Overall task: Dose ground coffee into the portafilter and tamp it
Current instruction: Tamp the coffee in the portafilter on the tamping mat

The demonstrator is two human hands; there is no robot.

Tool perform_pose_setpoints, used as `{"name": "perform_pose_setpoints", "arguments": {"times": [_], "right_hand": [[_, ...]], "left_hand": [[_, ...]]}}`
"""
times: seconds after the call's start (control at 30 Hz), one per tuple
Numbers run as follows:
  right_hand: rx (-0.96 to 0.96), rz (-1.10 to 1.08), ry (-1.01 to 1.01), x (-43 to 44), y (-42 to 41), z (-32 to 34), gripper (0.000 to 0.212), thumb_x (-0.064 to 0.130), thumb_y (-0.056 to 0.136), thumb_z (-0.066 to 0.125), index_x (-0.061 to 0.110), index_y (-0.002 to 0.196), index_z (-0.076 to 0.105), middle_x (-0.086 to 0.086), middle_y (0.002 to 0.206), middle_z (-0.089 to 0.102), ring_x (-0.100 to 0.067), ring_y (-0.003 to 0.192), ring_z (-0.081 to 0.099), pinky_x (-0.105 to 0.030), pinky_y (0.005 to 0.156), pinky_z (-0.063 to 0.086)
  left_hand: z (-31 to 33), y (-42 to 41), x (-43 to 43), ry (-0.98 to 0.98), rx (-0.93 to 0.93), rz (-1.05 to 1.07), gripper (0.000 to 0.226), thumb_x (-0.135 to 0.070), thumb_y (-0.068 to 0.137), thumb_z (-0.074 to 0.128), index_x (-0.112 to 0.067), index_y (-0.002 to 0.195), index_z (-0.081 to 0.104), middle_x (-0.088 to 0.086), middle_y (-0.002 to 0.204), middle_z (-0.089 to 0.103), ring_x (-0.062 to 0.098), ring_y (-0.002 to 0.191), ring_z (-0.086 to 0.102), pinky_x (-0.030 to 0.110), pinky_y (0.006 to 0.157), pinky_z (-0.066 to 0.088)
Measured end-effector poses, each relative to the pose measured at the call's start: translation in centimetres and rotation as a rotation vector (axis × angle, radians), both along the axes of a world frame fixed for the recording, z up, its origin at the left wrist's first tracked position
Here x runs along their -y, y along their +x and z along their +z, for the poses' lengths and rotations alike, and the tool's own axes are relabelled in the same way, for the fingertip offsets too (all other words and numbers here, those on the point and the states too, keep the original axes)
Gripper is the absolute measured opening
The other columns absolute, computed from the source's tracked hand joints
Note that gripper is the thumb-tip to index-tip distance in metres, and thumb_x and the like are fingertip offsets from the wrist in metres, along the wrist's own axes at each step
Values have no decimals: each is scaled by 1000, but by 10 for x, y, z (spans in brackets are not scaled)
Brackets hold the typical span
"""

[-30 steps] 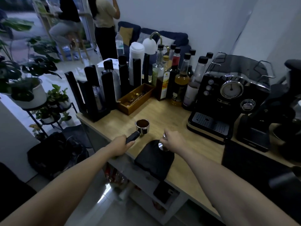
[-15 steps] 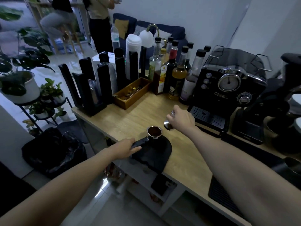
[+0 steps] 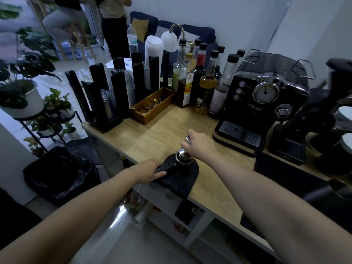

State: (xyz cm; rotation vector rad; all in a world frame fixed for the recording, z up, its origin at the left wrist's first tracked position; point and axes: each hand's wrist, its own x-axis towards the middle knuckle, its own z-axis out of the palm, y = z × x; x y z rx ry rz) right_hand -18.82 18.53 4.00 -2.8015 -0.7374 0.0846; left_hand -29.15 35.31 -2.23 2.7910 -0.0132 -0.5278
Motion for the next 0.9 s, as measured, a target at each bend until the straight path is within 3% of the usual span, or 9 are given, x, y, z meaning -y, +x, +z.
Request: {"name": "perform_pose_setpoints", "arguments": {"times": [0.13,0.3,0.47,0.63,0.9], "right_hand": [[-13,16,2,0,-4,-1,21,35,86,46,17,89,39,-6,78,52,-29,73,51,-32,58,32],[-17,12,16,2,-5,-5,19,33,86,46,16,87,38,-6,75,52,-28,69,50,-30,48,25],[-25,9,29,2,-4,-11,20,35,86,46,17,88,38,-8,80,56,-29,72,52,-32,56,33],[-20,21,18,0,-4,-18,20,35,86,46,17,87,37,-6,76,54,-27,70,48,-31,50,26],[-17,29,-20,-3,0,-24,20,38,86,45,20,88,37,-8,83,57,-29,77,52,-32,62,36]], "left_hand": [[1,1,1,12,-8,13,47,-46,95,42,-4,111,53,16,108,57,29,97,56,34,81,44],[2,0,3,10,-25,22,47,-46,94,42,-4,113,52,15,109,58,28,98,56,33,81,44],[2,0,4,9,-19,14,47,-46,94,42,-5,115,52,14,110,58,27,99,56,32,83,44],[1,0,2,15,-19,12,48,-47,94,42,-5,113,53,14,108,58,27,96,56,32,80,44],[-1,3,0,9,-38,-1,47,-48,93,43,-7,115,52,12,105,60,16,82,48,27,74,40]]}}
